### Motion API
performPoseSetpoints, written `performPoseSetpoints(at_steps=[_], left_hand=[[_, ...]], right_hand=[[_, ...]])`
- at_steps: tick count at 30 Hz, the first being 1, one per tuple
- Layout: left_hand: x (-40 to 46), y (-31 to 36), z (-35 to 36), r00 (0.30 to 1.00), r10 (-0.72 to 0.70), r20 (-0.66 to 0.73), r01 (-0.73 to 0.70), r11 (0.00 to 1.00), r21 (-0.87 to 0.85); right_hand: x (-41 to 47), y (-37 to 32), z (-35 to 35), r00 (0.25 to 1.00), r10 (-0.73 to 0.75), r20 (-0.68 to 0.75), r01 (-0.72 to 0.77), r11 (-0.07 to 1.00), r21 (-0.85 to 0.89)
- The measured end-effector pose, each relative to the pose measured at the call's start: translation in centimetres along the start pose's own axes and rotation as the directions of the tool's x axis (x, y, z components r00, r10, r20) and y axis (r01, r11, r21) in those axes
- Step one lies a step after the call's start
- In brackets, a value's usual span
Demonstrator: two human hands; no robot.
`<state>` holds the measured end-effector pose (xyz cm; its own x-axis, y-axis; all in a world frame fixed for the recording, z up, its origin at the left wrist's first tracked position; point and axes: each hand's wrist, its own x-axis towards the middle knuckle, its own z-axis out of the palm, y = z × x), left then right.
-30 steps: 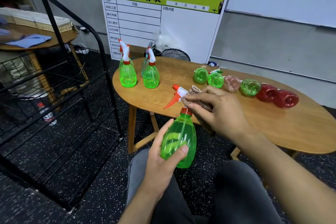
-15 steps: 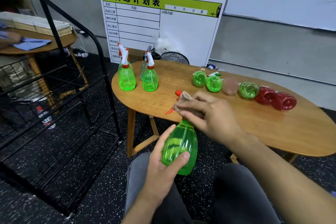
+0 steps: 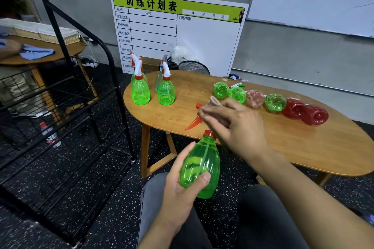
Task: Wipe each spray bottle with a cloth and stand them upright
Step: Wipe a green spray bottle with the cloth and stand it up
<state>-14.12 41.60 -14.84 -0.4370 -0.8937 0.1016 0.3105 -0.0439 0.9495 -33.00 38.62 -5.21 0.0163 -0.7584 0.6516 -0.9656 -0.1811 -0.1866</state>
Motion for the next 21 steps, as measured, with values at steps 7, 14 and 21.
performPoseSetpoints(at_steps=[7,14,21], left_hand=[[0.3,-0.4,-0.3,0.999,0.012,-0.044,-0.012,1.000,0.000],[0.2,-0.5,-0.4,0.998,0.005,-0.056,-0.006,1.000,-0.025],[0.3,-0.4,-0.4,1.000,0.007,-0.022,-0.007,1.000,-0.011]], right_hand=[[-0.8,1.3,-0.1,0.985,-0.063,0.161,0.030,0.979,0.201],[-1.7,1.2,0.3,0.977,-0.103,0.185,0.029,0.931,0.365],[0.2,1.9,-1.0,0.995,0.091,0.043,-0.100,0.939,0.329]])
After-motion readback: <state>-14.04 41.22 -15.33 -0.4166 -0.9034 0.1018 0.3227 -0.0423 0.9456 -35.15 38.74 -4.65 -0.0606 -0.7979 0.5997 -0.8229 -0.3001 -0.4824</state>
